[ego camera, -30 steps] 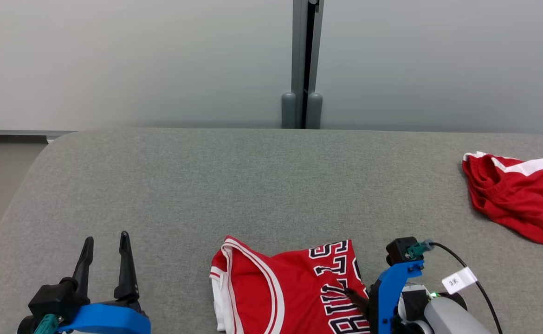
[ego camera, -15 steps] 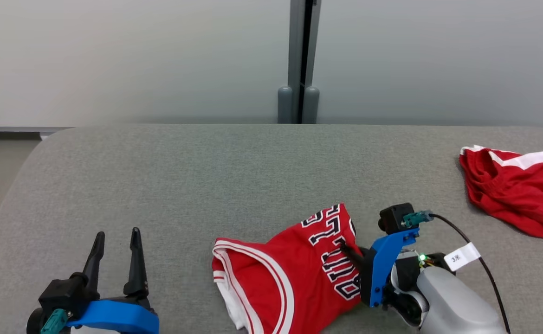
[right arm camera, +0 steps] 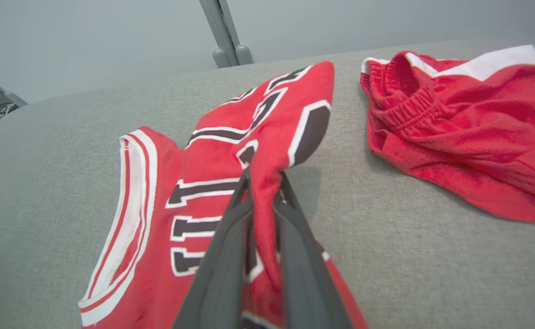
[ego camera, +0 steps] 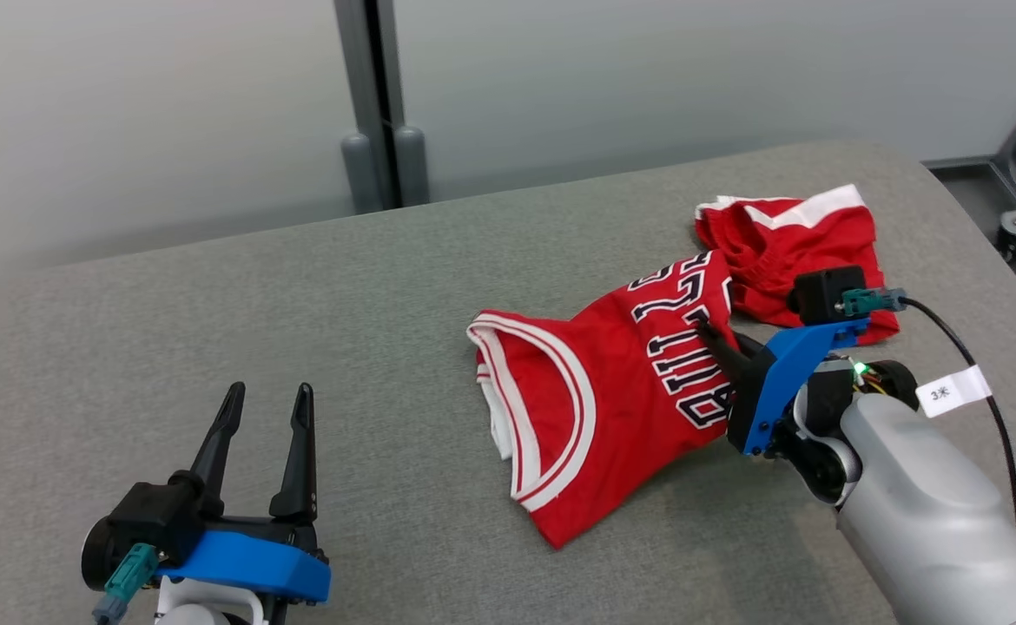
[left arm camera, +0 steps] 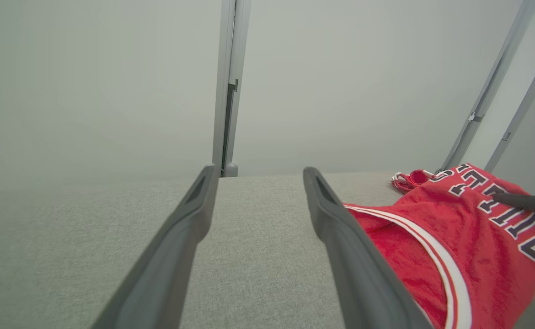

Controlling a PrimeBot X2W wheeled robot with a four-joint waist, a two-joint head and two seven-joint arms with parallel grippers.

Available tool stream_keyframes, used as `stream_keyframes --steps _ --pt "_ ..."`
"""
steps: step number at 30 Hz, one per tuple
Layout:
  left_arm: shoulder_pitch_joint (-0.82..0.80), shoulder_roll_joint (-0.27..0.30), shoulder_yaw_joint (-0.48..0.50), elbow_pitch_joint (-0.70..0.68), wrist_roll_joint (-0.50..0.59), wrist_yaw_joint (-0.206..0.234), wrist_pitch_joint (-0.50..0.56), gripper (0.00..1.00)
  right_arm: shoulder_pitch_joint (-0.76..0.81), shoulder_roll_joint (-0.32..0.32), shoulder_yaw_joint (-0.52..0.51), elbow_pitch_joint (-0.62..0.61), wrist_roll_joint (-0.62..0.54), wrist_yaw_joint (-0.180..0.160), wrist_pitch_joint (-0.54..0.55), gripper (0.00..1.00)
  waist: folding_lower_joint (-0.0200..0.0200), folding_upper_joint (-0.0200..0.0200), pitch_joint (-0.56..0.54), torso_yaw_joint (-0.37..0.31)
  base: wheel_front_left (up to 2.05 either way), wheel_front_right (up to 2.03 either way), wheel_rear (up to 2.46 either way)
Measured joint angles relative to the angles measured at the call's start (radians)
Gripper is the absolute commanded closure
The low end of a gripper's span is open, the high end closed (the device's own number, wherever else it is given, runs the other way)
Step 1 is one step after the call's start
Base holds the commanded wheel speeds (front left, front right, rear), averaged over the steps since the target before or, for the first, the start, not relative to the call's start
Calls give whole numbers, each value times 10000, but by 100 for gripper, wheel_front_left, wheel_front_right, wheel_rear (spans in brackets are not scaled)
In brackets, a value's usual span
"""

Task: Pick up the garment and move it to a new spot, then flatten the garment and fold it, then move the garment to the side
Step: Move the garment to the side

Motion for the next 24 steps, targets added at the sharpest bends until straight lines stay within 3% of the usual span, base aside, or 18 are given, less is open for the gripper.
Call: stream_keyframes --steps 6,17,24 --pt "-247 311 -326 -71 -130 0 0 0 -364 -207 -171 52 374 0 -512 100 0 0 526 -616 0 0 0" --pt "-1525 803 -779 -178 -153 0 61 0 -3165 -1409 -529 399 387 0 -802 100 3 1 2589 -533 0 0 0" --pt "-1824 1070 -608 -58 -153 8 50 0 -4504 -1687 -1175 1977 -531 0 -859 100 3 3 3764 -396 0 0 0"
